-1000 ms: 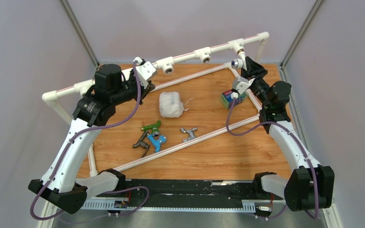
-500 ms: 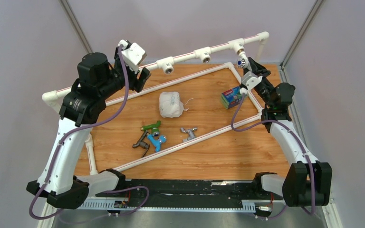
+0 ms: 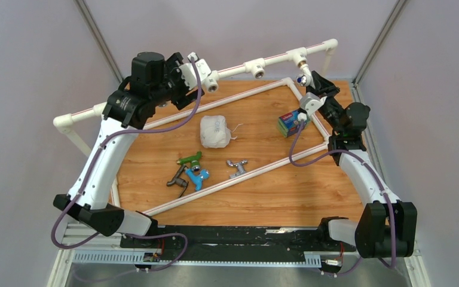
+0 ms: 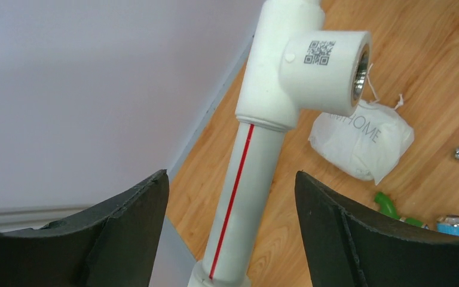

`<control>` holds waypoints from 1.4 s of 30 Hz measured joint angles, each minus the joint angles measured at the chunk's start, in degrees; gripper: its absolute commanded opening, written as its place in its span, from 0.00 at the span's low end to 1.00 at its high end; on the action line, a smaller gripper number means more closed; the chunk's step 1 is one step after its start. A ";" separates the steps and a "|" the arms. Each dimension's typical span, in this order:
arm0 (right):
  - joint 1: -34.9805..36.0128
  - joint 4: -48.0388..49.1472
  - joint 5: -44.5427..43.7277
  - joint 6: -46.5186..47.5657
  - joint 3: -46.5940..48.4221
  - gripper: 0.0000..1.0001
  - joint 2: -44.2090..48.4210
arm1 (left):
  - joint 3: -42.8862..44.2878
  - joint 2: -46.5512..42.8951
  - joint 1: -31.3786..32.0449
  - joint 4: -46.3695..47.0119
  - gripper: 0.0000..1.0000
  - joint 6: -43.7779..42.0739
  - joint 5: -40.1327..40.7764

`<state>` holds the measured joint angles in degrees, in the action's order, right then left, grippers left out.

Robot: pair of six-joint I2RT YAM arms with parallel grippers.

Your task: Install the water faucets

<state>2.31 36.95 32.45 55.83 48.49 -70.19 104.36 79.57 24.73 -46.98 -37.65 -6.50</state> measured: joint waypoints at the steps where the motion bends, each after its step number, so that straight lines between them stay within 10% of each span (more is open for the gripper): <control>1: 0.00 -0.07 0.00 0.55 0.00 0.00 -0.02 | -0.46 0.42 0.00 -0.02 0.81 -0.76 0.55; 9: 0.02 -3.63 -0.37 11.67 1.07 0.00 -0.33 | -4.15 2.45 0.00 0.50 0.61 -6.03 4.76; 19: 0.09 -6.08 -1.99 27.69 1.49 0.00 -1.09 | -5.73 2.12 0.39 2.73 0.01 -15.23 4.33; 42: 2.71 -15.74 -5.51 39.10 6.12 0.00 -1.18 | -7.23 1.53 0.24 5.14 0.00 -14.95 4.42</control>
<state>5.02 21.21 26.94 94.94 54.61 -71.37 97.12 81.10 24.97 -41.85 -52.60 -2.09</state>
